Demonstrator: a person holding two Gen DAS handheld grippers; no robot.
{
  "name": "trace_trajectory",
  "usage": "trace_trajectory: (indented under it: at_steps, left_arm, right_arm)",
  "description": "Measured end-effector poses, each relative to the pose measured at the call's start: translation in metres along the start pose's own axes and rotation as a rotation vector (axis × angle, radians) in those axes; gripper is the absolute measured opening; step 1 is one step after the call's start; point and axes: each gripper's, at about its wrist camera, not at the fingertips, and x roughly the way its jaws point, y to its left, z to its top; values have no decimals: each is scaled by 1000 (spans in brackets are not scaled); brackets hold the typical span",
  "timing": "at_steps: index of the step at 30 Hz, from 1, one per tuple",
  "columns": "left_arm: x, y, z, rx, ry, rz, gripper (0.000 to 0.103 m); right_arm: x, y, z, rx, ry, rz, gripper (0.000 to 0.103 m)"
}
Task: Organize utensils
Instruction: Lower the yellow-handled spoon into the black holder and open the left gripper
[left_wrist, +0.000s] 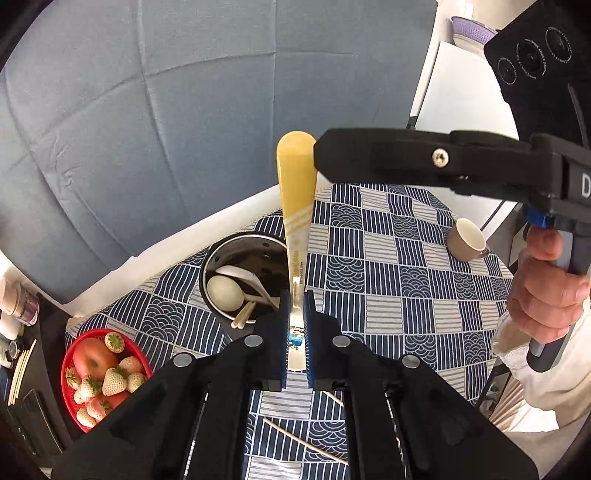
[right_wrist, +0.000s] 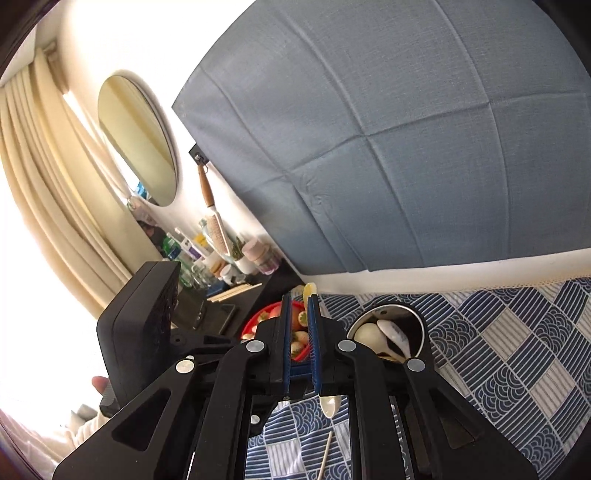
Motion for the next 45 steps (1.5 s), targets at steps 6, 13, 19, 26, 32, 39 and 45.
trace_trajectory:
  at_steps: [6, 13, 19, 26, 32, 39, 45]
  left_arm:
    - [3, -1, 16, -14, -27, 35, 8]
    - [12, 3, 30, -35, -33, 75, 7]
    - [27, 1, 36, -23, 2, 105, 7]
    - [48, 10, 37, -39, 3, 99, 7]
    - [62, 22, 34, -87, -30, 66, 7]
    - [74, 31, 7, -158, -32, 42, 7]
    - [61, 31, -9, -135, -36, 64, 11]
  right_arm:
    - [-1, -11, 18, -41, 4, 42, 8]
    - [7, -19, 30, -95, 29, 104, 5]
    - [18, -30, 31, -95, 50, 125, 5]
    - [21, -47, 26, -85, 69, 128, 5]
    - [23, -53, 23, -104, 89, 101, 5]
    - [25, -59, 18, -116, 111, 91, 5]
    - [28, -56, 15, -113, 112, 77, 7]
